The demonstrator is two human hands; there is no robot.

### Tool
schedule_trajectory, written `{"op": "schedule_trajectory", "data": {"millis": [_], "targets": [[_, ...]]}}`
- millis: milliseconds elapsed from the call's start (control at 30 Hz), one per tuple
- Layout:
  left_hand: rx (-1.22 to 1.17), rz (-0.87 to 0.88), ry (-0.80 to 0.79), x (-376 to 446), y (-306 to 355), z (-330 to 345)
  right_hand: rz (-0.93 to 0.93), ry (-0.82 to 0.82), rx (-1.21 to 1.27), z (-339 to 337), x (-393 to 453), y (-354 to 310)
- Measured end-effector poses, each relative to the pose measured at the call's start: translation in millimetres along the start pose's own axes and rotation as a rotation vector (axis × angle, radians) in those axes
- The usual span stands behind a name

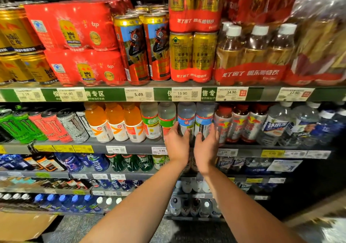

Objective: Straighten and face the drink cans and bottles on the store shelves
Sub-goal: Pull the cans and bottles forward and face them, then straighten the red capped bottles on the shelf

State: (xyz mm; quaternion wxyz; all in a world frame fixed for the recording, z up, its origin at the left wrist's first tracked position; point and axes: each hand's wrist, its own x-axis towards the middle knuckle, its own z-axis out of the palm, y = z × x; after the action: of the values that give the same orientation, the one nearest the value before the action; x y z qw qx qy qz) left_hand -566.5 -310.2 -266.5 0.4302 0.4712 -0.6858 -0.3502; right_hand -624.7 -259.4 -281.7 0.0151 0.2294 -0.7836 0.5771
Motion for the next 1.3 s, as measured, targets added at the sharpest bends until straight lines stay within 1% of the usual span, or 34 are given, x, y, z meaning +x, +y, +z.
{"op": "schedule_trajectory", "data": {"millis": [67, 200, 267, 333, 400, 467, 567, 633, 700, 800, 867, 900, 933, 1000, 1067, 1100, 1167, 1233, 1300], "targets": [[-0.001, -0.007, 0.011, 0, -1, 2, 0.000, 0.006, -0.048, -1, 2, -4], [-0.036, -0.037, 0.033, 0, -3, 4, -0.020, -0.026, -0.012, -5, 5, -1], [-0.048, -0.052, 0.037, -2, -5, 3, 0.038, -0.045, 0.050, -10, 9, 5], [-0.091, -0.069, 0.042, -5, -6, 4, 0.109, -0.030, 0.054, -18, 16, 12], [-0.143, -0.060, 0.043, -11, -6, 6, 0.067, -0.020, 0.006, -27, 20, 18], [-0.200, -0.044, 0.005, -15, -5, 11, 0.035, 0.012, -0.011, -33, 20, 26], [-0.276, -0.065, -0.079, -18, -3, 21, 0.159, 0.071, 0.020, -43, 23, 28], [-0.302, -0.089, -0.174, -20, -1, 29, 0.180, 0.080, 0.021, -51, 27, 32], [-0.285, -0.029, -0.268, -20, 0, 39, 0.176, 0.103, 0.024, -61, 34, 35], [-0.284, 0.040, -0.353, -24, 7, 55, 0.164, 0.185, -0.013, -77, 45, 42], [-0.257, 0.019, -0.322, -30, 10, 66, 0.143, 0.231, -0.010, -89, 51, 47], [-0.229, 0.004, -0.291, -33, 12, 69, 0.143, 0.220, -0.017, -93, 54, 50], [-0.218, -0.005, -0.273, -36, 14, 74, 0.138, 0.182, -0.047, -97, 59, 55], [-0.173, -0.033, -0.232, -42, 18, 83, 0.114, 0.051, -0.156, -102, 67, 67], [-0.122, -0.092, -0.167, -47, 22, 91, 0.123, -0.046, -0.202, -104, 74, 75], [-0.112, -0.112, -0.130, -49, 25, 95, 0.108, -0.074, -0.198, -107, 77, 79], [-0.092, -0.126, -0.056, -53, 29, 102, 0.053, -0.074, -0.169, -110, 80, 84], [-0.070, -0.131, 0.008, -53, 31, 109, 0.063, -0.080, -0.024, -114, 82, 87], [-0.043, -0.136, 0.041, -51, 29, 116, 0.044, -0.101, 0.017, -120, 85, 91]]}}
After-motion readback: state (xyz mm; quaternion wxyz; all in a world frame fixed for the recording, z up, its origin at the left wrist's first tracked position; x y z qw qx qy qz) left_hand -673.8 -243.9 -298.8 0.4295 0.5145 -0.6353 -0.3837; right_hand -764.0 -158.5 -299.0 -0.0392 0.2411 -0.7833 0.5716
